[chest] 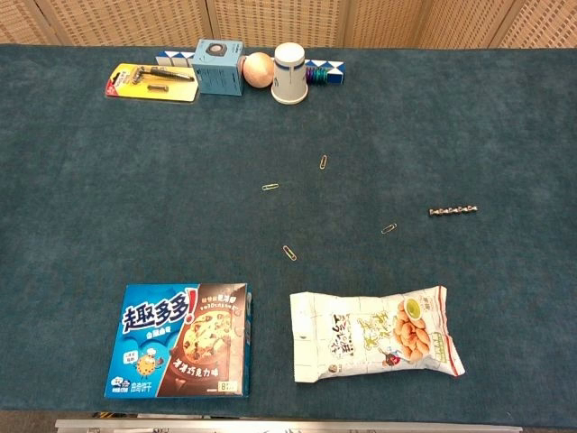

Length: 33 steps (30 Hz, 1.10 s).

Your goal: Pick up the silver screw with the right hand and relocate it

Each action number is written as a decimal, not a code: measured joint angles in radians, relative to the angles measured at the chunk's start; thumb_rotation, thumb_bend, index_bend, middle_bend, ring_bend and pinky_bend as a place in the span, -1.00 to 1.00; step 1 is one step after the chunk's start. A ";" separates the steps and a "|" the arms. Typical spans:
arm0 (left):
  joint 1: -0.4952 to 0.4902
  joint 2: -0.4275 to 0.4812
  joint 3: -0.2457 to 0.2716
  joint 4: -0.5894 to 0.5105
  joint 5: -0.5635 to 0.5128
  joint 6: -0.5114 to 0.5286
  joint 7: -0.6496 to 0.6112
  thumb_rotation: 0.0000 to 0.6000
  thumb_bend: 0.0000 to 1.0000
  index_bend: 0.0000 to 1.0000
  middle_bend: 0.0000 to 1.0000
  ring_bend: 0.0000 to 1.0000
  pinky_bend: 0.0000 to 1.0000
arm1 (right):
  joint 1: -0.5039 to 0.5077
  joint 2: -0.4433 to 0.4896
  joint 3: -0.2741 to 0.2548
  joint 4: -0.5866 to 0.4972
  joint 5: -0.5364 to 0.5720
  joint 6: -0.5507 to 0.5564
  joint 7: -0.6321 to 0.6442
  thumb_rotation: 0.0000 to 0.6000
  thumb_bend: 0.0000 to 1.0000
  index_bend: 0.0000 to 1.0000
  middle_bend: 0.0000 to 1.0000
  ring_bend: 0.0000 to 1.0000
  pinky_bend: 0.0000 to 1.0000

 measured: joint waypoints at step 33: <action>0.046 0.059 0.017 -0.042 0.006 0.032 -0.055 1.00 -1.00 0.05 -0.13 -0.08 0.19 | 0.153 -0.061 -0.004 0.063 0.068 -0.296 -0.036 1.00 -0.81 -0.17 -0.68 -0.81 -0.25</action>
